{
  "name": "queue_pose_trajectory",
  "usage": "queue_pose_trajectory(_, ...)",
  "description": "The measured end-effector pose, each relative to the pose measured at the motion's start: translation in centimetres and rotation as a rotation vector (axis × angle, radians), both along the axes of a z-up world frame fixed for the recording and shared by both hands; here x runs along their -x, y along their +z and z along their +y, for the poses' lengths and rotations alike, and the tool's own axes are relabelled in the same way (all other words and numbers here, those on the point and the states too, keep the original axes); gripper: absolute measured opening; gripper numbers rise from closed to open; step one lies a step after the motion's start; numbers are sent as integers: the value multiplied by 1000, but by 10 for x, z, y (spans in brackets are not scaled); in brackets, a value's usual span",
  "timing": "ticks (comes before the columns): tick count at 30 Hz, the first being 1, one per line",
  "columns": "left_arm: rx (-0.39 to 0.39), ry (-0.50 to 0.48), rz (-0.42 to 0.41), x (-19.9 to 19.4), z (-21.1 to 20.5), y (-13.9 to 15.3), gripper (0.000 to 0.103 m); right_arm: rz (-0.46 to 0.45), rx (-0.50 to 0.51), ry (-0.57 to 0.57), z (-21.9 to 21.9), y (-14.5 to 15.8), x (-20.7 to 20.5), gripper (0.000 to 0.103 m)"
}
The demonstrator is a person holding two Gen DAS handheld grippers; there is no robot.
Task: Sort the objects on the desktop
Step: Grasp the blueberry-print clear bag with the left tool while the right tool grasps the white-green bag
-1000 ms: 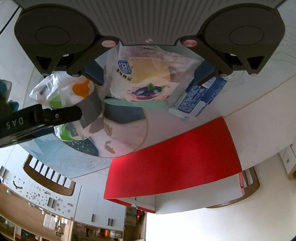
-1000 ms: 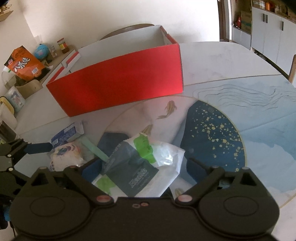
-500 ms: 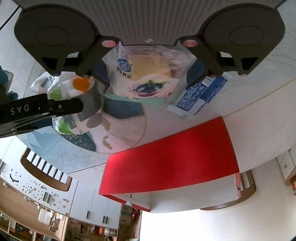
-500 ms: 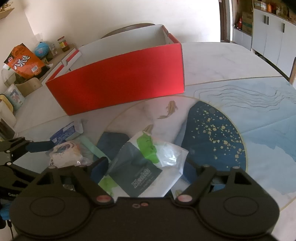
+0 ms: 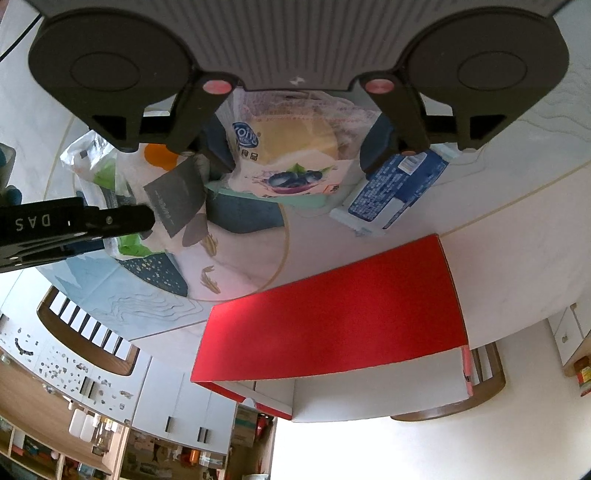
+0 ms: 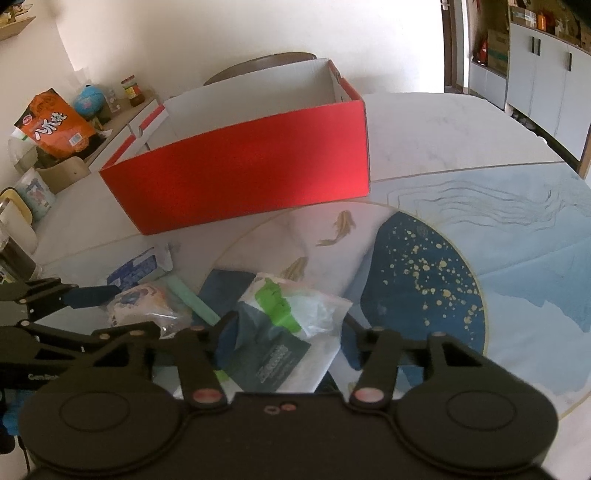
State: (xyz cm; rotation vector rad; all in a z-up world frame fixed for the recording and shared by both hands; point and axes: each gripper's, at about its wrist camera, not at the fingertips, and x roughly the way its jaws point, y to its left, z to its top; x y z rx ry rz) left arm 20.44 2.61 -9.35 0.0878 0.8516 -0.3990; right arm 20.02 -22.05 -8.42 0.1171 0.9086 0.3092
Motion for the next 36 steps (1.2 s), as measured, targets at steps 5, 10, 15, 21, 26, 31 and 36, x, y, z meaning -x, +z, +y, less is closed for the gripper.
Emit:
queue_pose_trajectory(5, 3, 7, 1, 2, 1, 4, 73, -11, -2, 7, -2, 7, 1, 53)
queue_pose_trajectory(10, 12, 15, -7, 3, 3, 10, 71, -21, -10, 8, -4, 14, 1, 53)
queue_pose_trajectory(15, 20, 13, -15, 5, 3, 18, 60, -36, -16, 14, -6, 24, 0, 53)
queue_pose_trajectory(21, 34, 4, -3, 4, 5, 18, 65, -49, -8, 27, -5, 32, 0, 53)
queue_pose_trajectory(26, 27, -8, 22, -2, 3, 12, 78, -45, -10, 36, -4, 32, 0, 53)
queue_pose_trajectory(31, 20, 0, 54, -11, 3, 2, 80, -34, -14, 37, -4, 27, 0, 53)
queue_pose_trajectory(36, 27, 9, 67, -15, 2, -3, 83, -23, -9, 33, -8, 22, 1, 53)
